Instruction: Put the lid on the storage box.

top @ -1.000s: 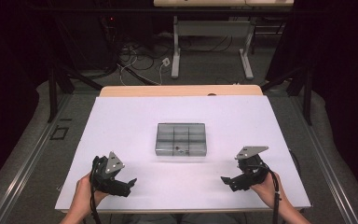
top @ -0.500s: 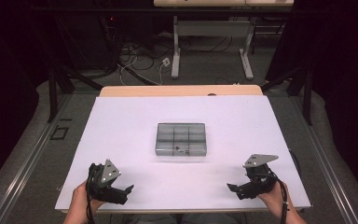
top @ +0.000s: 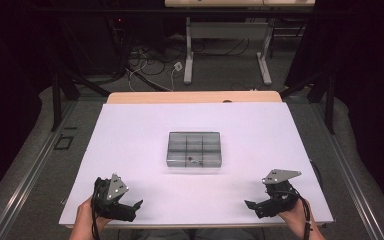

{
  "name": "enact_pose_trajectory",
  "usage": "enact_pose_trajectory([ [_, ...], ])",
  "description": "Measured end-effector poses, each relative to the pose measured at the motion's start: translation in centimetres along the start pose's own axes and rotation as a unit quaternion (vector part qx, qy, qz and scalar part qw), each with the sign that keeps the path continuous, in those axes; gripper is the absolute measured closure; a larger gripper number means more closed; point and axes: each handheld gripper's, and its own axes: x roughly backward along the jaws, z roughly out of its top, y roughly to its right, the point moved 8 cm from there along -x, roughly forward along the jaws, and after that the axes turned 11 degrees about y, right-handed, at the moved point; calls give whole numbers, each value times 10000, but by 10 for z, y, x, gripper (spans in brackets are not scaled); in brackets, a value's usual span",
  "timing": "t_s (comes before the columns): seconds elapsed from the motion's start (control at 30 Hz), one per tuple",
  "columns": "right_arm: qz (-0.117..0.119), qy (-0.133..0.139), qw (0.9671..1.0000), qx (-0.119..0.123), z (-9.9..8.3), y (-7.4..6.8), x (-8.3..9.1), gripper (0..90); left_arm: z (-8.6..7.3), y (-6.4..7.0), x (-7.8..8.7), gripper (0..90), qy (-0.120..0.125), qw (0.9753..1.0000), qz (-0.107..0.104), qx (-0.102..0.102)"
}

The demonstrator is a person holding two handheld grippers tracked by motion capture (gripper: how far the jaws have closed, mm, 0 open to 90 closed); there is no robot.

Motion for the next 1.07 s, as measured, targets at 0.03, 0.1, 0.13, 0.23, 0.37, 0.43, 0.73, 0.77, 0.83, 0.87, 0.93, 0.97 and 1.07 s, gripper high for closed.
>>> enact_pose_trajectory([
  [0.03,2,-34,10000,2,0,0,1,28,0,1,0,0,-15,10000,-7,5],
  [0.1,3,1,10000,36,0,0,0,28,-1,1,-1,0,-32,10000,-14,-15],
  [0.13,1,27,10000,-2,0,-1,0,28,-1,1,-1,0,-15,10000,-19,-23],
  [0.23,-18,-50,10000,24,-1,-1,0,28,-1,2,-2,0,-9,10000,-31,3],
  [0.37,19,-86,10000,22,-2,-3,0,28,-1,1,-1,0,-22,10000,-30,10],
  [0.43,-19,-38,10000,37,-2,-3,-1,28,-1,0,-1,0,-1,10000,-17,5],
  [0.73,-10,-153,9999,61,-5,-3,-3,28,-1,-1,-1,0,-17,10000,-9,1],
  [0.77,-9,-153,9999,65,-5,-3,-3,28,-1,-1,-1,0,-17,10000,-13,0],
  [0.83,-21,-160,9998,72,-5,-2,-3,28,-1,-1,-1,0,-13,10000,-7,9],
  [0.87,-20,-157,9999,61,-5,-2,-3,28,-1,-1,-1,0,6,10000,3,12],
  [0.93,-13,-177,9998,65,-5,-2,-3,26,-1,-1,-1,0,8,10000,1,10],
  [0.97,-19,-150,9999,80,-5,-1,-3,26,-1,-1,-1,0,3,10000,2,9],
  [1.07,-29,-122,9999,59,-5,-1,-3,22,-1,-2,-1,0,11,10000,14,8],
])
